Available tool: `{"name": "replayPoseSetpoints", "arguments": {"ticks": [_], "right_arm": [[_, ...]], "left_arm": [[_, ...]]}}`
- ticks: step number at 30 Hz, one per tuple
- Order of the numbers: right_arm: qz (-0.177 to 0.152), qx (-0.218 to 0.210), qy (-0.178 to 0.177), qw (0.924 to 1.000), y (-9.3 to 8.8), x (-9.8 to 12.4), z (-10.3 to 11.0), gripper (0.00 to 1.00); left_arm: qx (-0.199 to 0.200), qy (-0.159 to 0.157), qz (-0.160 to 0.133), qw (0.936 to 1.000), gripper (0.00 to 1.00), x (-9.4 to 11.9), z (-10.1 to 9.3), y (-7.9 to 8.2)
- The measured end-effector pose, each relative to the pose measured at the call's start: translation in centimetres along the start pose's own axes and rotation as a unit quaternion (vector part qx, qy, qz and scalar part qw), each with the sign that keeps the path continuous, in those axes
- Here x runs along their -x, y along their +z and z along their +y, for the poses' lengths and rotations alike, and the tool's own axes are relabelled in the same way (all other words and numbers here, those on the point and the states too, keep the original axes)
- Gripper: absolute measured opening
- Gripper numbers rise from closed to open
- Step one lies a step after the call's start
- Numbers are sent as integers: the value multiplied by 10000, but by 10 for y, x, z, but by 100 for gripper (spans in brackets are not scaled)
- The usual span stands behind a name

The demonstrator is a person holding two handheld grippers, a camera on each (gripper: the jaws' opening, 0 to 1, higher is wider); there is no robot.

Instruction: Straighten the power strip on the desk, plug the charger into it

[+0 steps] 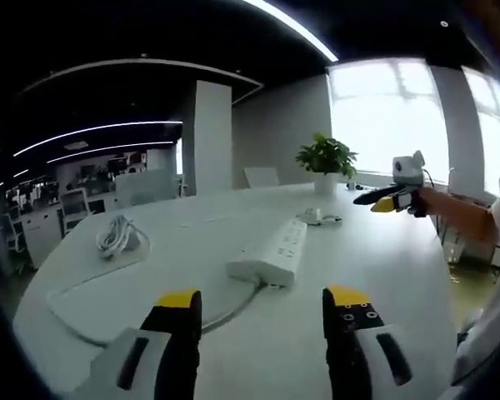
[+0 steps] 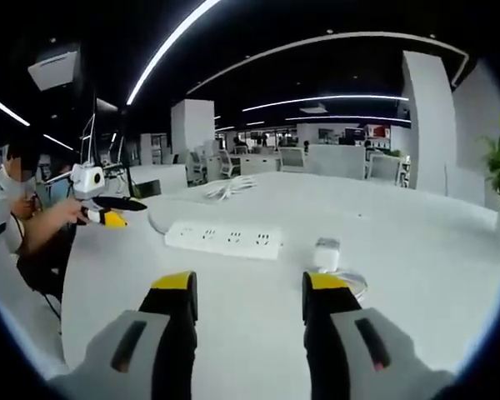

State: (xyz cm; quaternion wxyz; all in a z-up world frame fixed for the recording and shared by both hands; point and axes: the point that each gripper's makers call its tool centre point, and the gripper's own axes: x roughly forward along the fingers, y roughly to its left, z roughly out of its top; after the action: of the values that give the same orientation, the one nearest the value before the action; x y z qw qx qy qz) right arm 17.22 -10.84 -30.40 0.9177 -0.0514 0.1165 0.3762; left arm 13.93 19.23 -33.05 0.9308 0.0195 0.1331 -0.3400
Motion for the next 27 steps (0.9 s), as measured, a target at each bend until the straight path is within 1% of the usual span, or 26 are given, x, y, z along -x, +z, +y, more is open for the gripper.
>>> {"name": "replayPoseSetpoints", "arguments": {"ticks": [3, 7, 9, 16, 22, 27], "right_arm": [[-15, -86, 25, 10000, -1, -1, 0, 50], [-29, -14, 95, 9999, -2, -2, 6, 50], [-28, -58, 116, 9999, -4, -3, 7, 50], [-70, -212, 114, 9997, -7, -6, 5, 50], [-74, -202, 115, 9997, -9, -8, 6, 49], [-80, -191, 87, 9997, -10, -8, 4, 49]], "left_arm": [[-12, -2, -6, 10000, 61, -1, 0, -1], [16, 13, -21, 10000, 61, 0, 3, -4], [26, 23, -5, 10000, 61, 0, 4, -5], [40, 27, -16, 10000, 61, 1, 4, -7], [41, 19, 21, 10000, 61, -2, 4, -11], [138, -11, -10, 9999, 60, -3, 5, -11]]}}
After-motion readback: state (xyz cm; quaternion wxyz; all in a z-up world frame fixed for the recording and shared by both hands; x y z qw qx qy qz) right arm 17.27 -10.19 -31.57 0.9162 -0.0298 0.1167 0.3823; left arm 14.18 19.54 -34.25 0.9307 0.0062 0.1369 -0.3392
